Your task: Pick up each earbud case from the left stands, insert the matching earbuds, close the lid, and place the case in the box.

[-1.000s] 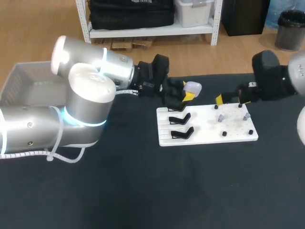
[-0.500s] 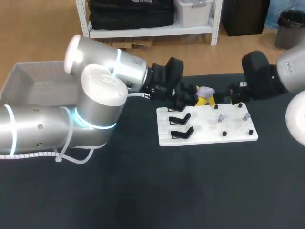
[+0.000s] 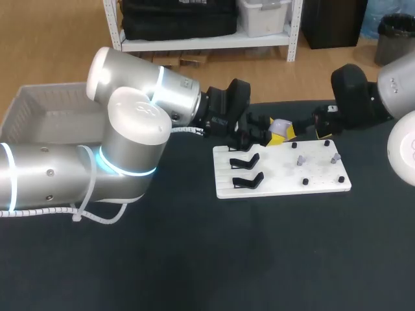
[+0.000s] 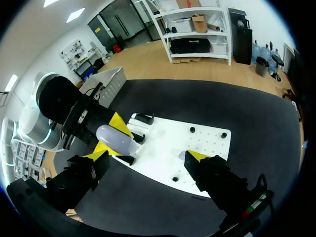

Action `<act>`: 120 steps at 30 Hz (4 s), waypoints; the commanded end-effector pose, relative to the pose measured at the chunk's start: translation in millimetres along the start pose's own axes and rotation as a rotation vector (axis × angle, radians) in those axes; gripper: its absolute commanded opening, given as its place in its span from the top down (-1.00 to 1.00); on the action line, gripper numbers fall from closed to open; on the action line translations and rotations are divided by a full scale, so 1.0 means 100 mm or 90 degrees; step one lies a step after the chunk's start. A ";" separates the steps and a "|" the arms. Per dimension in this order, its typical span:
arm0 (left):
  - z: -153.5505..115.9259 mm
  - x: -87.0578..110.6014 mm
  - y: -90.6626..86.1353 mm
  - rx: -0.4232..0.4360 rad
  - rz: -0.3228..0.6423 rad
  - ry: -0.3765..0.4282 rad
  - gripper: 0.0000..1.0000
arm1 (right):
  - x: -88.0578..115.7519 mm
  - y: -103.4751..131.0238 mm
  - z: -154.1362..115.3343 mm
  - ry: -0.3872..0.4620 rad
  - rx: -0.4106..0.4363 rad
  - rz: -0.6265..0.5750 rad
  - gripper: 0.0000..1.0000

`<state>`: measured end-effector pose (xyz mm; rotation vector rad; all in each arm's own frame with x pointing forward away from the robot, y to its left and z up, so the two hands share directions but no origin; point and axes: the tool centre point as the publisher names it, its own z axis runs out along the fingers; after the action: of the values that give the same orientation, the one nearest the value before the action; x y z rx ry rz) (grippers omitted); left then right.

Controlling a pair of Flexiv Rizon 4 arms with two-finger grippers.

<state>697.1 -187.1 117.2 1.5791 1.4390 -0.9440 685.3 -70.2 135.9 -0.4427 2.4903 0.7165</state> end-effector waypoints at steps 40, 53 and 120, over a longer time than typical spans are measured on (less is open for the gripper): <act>-0.28 -0.02 0.08 -0.004 -0.005 -0.174 1.00 | 0.20 -1.11 -0.29 0.087 0.208 -0.165 -1.00; -0.31 0.03 0.14 -0.025 -0.025 -0.193 1.00 | 0.26 -1.16 -0.20 0.121 0.194 -0.132 -1.00; -0.41 -0.02 0.13 -0.044 -0.036 -0.188 1.00 | 0.52 -1.32 0.33 0.316 0.349 -0.082 0.13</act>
<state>713.1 -151.6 138.7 1.3002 1.3044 -1.1039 711.3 -167.1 31.9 -0.6217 2.9272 -0.1584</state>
